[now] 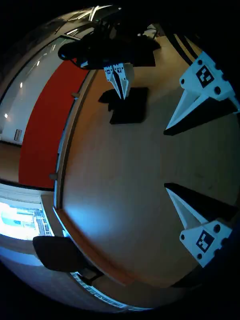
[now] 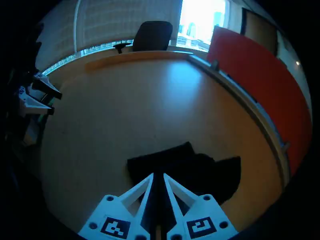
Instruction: Fold towel
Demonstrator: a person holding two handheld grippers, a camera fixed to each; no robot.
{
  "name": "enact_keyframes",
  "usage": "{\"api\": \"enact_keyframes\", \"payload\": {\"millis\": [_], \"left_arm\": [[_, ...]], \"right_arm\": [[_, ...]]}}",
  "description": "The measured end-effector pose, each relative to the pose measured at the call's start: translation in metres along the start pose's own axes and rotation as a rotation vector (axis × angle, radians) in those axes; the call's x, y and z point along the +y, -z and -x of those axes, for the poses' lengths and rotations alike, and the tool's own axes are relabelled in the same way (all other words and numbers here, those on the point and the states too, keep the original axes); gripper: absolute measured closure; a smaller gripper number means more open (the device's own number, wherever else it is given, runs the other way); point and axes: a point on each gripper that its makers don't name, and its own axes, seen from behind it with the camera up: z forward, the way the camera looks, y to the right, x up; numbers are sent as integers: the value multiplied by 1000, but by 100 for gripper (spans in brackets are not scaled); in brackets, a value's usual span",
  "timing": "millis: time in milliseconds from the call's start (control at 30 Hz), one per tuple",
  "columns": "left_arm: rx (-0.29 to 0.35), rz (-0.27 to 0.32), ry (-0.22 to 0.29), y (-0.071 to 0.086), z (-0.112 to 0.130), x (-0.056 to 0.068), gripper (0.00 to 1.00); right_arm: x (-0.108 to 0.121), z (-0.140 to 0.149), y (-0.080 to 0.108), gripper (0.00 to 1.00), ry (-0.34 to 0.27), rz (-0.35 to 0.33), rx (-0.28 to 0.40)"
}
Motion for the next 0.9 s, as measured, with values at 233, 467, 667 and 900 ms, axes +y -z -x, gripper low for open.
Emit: {"api": "enact_keyframes", "payload": {"millis": [233,467,667,900], "left_arm": [[-2,-17,13,4,9,-5,12],[-3,-19,31,4,10,-6,12],[-4,-21,16,3,7,-6,12],[-2,-23,18,1,4,-6,12]], "right_arm": [[-16,16,-29,95,-27,-44,-56],[-15,13,-27,94,-22,-49,-56],[-12,9,-20,62,-43,-47,-37],[-8,9,-10,33,-60,-37,-19]]}}
